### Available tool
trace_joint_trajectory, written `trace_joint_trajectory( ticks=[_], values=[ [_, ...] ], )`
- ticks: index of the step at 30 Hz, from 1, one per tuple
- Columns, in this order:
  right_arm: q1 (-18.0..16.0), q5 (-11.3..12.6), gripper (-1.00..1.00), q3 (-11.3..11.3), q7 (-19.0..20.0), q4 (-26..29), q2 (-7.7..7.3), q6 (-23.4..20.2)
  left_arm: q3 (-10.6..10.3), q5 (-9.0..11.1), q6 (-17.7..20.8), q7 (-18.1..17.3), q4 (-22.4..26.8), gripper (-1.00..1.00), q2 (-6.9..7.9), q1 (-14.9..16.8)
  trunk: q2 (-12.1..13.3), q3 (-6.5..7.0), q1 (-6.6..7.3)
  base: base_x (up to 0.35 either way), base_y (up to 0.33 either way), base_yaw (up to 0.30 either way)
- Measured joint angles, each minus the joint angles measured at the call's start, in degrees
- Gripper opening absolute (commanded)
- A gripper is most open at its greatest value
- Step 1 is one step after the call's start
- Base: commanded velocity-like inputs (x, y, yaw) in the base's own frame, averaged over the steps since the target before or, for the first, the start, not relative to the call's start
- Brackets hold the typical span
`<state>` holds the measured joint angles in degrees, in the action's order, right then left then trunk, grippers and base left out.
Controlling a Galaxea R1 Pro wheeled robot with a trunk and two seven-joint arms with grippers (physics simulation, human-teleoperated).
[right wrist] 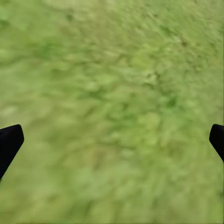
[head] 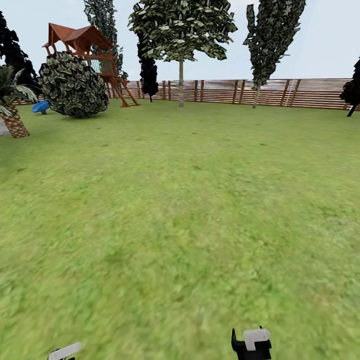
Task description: In the garden, pick up the pesticide atomizer on the floor and spray pesticide onto both trees until each tree trunk is fully covered.
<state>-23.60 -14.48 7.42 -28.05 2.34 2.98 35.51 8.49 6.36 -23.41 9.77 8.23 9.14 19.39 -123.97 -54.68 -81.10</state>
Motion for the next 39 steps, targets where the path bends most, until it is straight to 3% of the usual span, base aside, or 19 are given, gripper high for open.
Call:
trace_joint_trajectory(
  ticks=[39],
  values=[
    [0.00, 0.05, 1.00, 0.01, 0.00, -0.52, 0.00, 0.00, -0.08, 0.00, -0.07, 0.00, 0.07, -1.00, -0.09, -0.24, 0.00, 0.00, 0.00, 0.338, 0.000, -0.015]
  ],
)
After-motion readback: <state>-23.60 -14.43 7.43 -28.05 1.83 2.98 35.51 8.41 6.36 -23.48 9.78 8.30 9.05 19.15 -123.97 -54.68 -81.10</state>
